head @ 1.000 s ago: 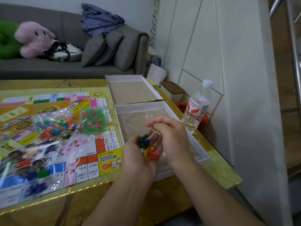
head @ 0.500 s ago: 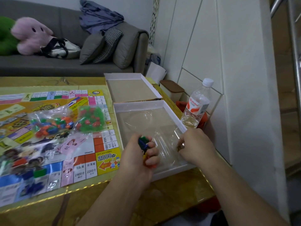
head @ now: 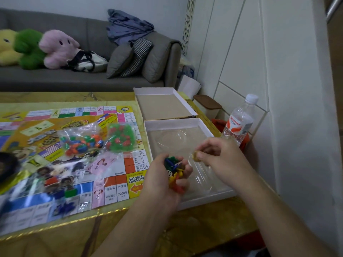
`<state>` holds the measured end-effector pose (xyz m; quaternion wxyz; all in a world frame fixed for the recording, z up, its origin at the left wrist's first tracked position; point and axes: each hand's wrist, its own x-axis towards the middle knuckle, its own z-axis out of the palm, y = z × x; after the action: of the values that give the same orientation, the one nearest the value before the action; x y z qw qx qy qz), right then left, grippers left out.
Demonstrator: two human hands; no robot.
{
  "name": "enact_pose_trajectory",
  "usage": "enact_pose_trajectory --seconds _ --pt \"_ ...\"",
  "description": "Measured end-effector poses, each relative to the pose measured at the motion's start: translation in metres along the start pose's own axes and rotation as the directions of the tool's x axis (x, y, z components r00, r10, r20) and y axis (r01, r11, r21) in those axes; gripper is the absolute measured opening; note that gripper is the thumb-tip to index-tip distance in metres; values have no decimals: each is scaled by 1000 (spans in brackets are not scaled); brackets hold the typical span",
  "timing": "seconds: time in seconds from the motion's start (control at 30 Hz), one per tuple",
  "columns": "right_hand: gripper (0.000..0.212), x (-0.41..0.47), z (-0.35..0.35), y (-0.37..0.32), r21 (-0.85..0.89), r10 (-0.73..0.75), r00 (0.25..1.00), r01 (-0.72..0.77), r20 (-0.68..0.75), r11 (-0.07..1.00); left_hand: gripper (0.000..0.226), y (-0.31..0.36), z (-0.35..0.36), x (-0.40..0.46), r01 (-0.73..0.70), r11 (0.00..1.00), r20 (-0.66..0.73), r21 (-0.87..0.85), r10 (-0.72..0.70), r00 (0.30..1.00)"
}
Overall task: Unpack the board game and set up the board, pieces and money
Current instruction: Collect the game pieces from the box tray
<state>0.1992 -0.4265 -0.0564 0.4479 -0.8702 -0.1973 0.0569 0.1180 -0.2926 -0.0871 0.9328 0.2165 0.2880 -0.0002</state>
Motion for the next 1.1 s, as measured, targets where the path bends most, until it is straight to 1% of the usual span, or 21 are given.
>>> enact_pose_trajectory --seconds 0.03,0.07,0.1,0.17,0.2,0.27,0.33,0.37,0.4,0.47,0.53,0.6,0.67,0.77,0.83,0.87,0.93,0.97,1.03,1.1 --pt "13 -4 5 -11 130 -31 998 23 55 991 29 3 -2 -3 -15 1000 -16 15 15 1000" --pt "13 -8 10 -20 200 -66 993 45 101 979 30 6 -4 -7 -23 999 -31 28 23 999" --pt "14 -11 16 -26 210 -101 986 72 132 975 32 9 -7 -9 -31 999 -43 34 32 999" --pt "15 -15 29 -35 163 -134 978 108 160 981 33 16 -13 -13 -41 999 -63 27 43 997" --pt "16 -16 36 -38 158 -136 978 111 156 981 34 22 -17 -16 -39 999 -70 17 40 997" --pt "17 -14 47 -41 182 -100 991 83 86 980 33 31 -25 -22 -18 1000 -67 9 19 998" --pt "19 -10 60 -43 234 -8 1000 3 19 972 31 42 -34 -29 -18 999 -82 27 20 996" --pt "21 -10 66 -44 296 62 998 -68 28 953 31 47 -39 -33 -36 998 -94 57 42 995" --pt "23 -11 77 -49 379 128 988 -153 90 913 30 55 -45 -39 -77 991 -115 106 89 989" --pt "26 -21 100 -58 480 198 938 -318 284 817 28 68 -55 -50 -180 949 -156 258 224 962" --pt "30 -36 125 -72 439 205 861 -426 465 791 33 83 -67 -60 -274 853 -189 445 388 902" --pt "33 -45 146 -84 400 195 813 -460 549 793 40 99 -81 -65 -346 745 -187 570 528 828" --pt "29 -45 164 -94 398 187 817 -450 546 800 42 113 -92 -67 -410 650 -137 640 622 771" --pt "21 -39 178 -102 387 182 855 -397 485 832 42 134 -97 -61 -459 506 -54 730 713 700" --pt "20 -33 183 -105 370 177 876 -363 449 855 45 150 -98 -51 -458 367 26 810 757 653" --pt "20 -31 185 -107 360 174 883 -348 435 865 47 158 -99 -45 -442 292 72 848 763 643" --pt "20 -27 189 -109 346 163 893 -323 419 881 54 173 -104 -31 -374 163 133 913 747 652" --pt "21 -26 189 -109 343 155 896 -312 416 886 53 179 -106 -25 -326 118 138 938 734 665" --pt "21 -22 193 -110 340 143 896 -301 419 891 45 187 -113 -15 -227 53 124 973 708 695" --pt "21 -18 195 -110 350 142 894 -306 424 885 37 189 -118 -9 -157 -13 122 988 690 714"
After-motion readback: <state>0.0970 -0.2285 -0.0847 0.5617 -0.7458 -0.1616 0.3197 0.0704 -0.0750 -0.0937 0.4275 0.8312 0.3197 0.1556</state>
